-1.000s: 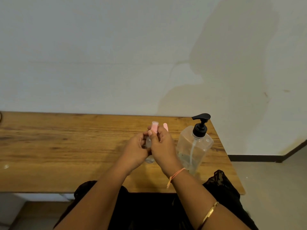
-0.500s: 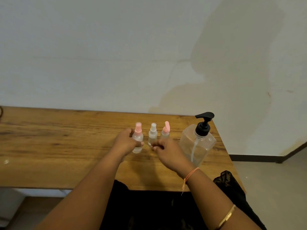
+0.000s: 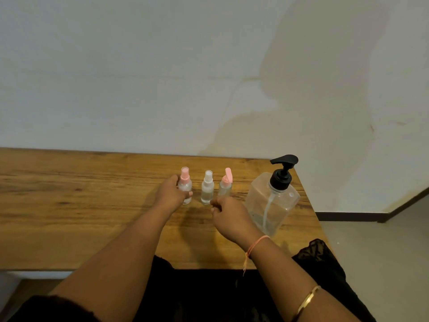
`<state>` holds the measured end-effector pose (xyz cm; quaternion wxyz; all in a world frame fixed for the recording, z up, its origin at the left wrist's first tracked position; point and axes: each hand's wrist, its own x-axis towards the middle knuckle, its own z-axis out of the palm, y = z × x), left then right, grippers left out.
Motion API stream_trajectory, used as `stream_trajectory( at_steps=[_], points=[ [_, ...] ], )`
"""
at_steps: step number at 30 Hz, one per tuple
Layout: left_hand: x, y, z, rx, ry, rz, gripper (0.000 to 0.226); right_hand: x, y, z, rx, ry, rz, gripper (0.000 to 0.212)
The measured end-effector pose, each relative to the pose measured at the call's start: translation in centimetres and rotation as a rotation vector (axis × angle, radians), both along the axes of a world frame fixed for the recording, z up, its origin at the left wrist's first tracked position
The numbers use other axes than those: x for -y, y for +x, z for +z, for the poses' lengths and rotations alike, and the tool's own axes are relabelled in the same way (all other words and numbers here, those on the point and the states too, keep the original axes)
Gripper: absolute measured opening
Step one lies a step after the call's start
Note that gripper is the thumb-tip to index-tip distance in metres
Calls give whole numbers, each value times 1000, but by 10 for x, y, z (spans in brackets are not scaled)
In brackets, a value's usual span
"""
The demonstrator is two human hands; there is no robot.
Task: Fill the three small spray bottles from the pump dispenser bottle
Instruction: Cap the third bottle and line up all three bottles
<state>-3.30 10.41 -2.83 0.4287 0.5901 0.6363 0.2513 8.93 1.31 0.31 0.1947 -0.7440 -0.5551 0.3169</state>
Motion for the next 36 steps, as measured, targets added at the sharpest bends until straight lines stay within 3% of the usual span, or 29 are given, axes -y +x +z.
stream_trajectory(
  at_steps=[5, 12, 18, 22, 27, 33, 36],
  points=[
    [-3, 3, -4, 19, -7, -2, 53, -2, -2, -1, -36, -8, -35, 34],
    [1, 4, -3, 69, -59, 19, 87, 2, -7, -1, -211, -31, -151, 39],
    [7, 6, 3, -2, -105, 172, 92, 3, -8, 2, -322, -77, -196, 46],
    [14, 4, 10, 78, -130, 244, 91, 9, -2, 8, -393, -42, -201, 45],
    [28, 8, 16, 155, -97, 269, 95, 10, 3, 2, -488, 18, -271, 57],
    [31, 17, 6, 112, -96, 222, 111, -5, -10, -22, -460, 117, -284, 86],
    [29, 23, 2, 107, -83, 199, 103, -17, -10, -30, -439, 111, -361, 88]
  ],
)
